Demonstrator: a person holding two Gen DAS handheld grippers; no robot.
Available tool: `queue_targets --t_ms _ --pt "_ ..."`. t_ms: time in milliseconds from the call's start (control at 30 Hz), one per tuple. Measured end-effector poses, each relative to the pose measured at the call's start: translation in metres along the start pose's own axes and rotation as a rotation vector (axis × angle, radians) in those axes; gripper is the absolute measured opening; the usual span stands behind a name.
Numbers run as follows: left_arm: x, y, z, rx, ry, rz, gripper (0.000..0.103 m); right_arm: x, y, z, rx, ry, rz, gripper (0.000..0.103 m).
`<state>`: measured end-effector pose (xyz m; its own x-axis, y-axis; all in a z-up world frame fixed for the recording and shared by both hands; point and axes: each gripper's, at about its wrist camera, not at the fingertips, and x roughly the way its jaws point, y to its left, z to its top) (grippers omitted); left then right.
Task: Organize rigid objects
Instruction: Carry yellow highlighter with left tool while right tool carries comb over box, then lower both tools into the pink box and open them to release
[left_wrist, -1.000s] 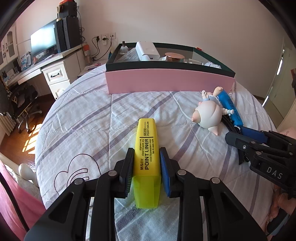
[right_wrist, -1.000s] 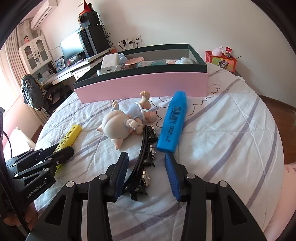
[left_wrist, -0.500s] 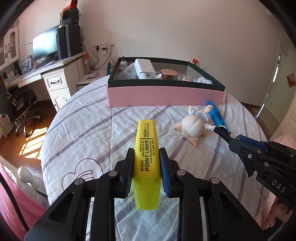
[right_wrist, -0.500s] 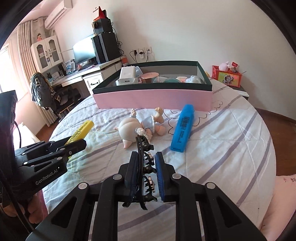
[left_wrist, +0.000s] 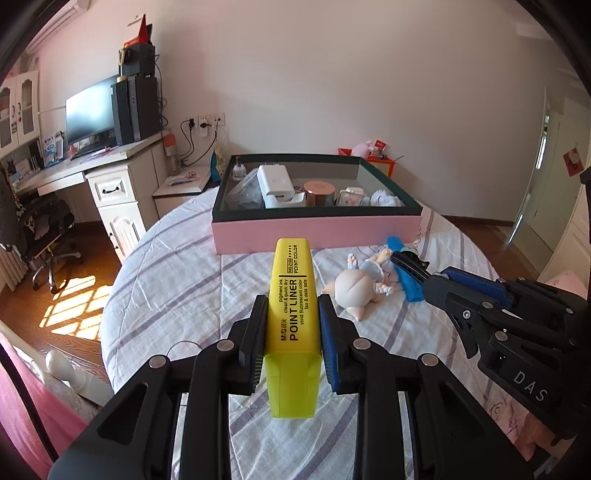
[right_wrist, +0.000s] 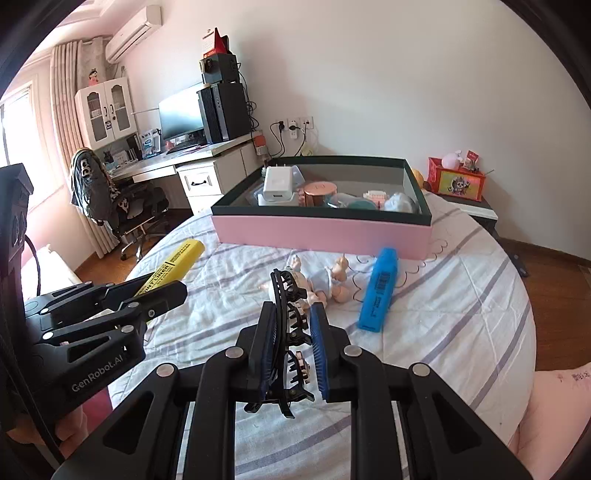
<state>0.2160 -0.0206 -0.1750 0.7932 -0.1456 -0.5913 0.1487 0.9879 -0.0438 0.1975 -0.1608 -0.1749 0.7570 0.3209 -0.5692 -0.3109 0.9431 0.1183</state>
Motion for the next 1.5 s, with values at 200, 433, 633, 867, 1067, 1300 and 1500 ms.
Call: queue_targets --t_ms 200,433,633,867,1067,1300,1500 --pt "-0.01 -0.009 0.023 0.03 -0.057 0.004 0.026 -0.01 0.008 0.023 -0.033 -0.049 0.012 0.019" --pt "0.0 -0.017 0.06 0.084 -0.108 0.018 0.026 -0.002 0.004 0.058 -0.067 -0.08 0.015 0.019" --pt "0.046 -0.012 0.098 0.119 -0.091 0.045 0.026 0.03 -0.014 0.095 -0.088 -0.073 0.002 0.019" --pt "0.124 0.013 0.132 0.116 0.004 0.089 0.026 0.105 -0.048 0.12 -0.06 0.031 -0.006 0.019" --pt "0.182 0.024 0.132 0.101 0.098 0.086 0.026 0.156 -0.062 0.118 -0.036 0.106 -0.016 0.019" --pt "0.203 0.022 0.132 0.095 0.115 0.108 0.027 0.174 -0.072 0.116 -0.018 0.114 -0.057 0.024" --pt "0.161 0.018 0.129 0.083 0.029 0.091 0.071 0.146 -0.069 0.117 0.014 0.048 -0.078 0.077"
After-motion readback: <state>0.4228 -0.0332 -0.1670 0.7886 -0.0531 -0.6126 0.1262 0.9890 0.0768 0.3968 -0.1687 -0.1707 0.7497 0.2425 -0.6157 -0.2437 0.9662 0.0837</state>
